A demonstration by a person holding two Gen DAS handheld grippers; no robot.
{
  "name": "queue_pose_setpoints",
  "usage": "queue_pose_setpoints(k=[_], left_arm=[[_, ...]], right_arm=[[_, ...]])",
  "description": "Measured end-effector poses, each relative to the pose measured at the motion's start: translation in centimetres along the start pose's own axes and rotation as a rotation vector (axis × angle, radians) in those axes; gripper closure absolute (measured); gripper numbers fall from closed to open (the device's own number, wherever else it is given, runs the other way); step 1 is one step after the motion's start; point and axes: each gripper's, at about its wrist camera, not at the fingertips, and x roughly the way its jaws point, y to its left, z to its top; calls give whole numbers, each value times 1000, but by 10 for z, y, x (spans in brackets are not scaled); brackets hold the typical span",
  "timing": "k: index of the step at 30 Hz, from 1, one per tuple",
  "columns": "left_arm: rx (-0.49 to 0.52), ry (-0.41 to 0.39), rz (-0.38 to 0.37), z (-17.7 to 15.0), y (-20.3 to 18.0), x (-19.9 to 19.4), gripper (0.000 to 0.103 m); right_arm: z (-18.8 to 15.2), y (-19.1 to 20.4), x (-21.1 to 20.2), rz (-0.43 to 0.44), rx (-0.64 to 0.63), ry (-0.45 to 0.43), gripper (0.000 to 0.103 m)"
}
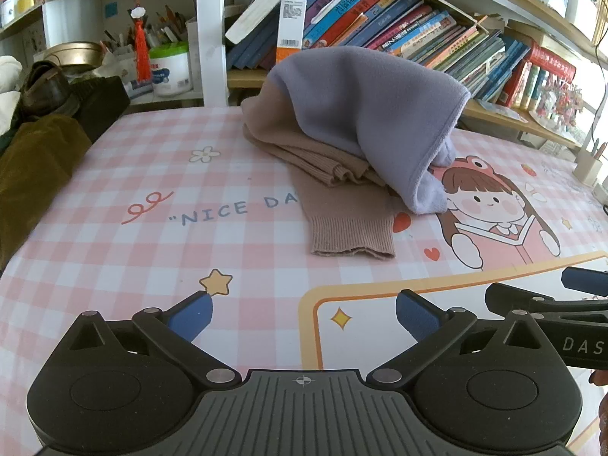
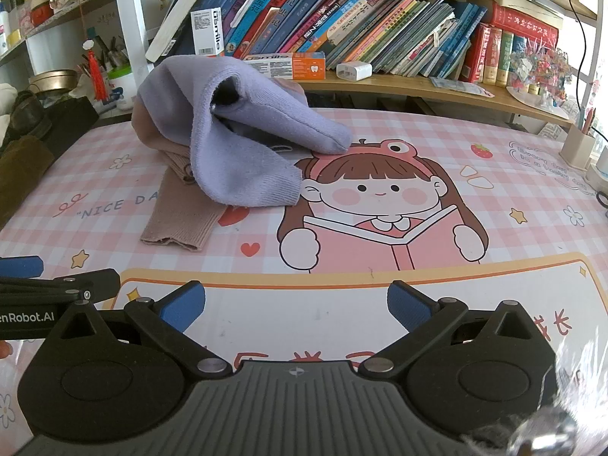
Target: Fold clothes
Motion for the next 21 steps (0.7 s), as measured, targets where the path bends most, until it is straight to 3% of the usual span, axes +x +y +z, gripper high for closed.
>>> queue_pose_setpoints(k=[21], left_arm=[[-1, 15, -3, 2, 0, 4, 0]], right_arm=[[2, 0, 2, -3, -3, 4, 0]])
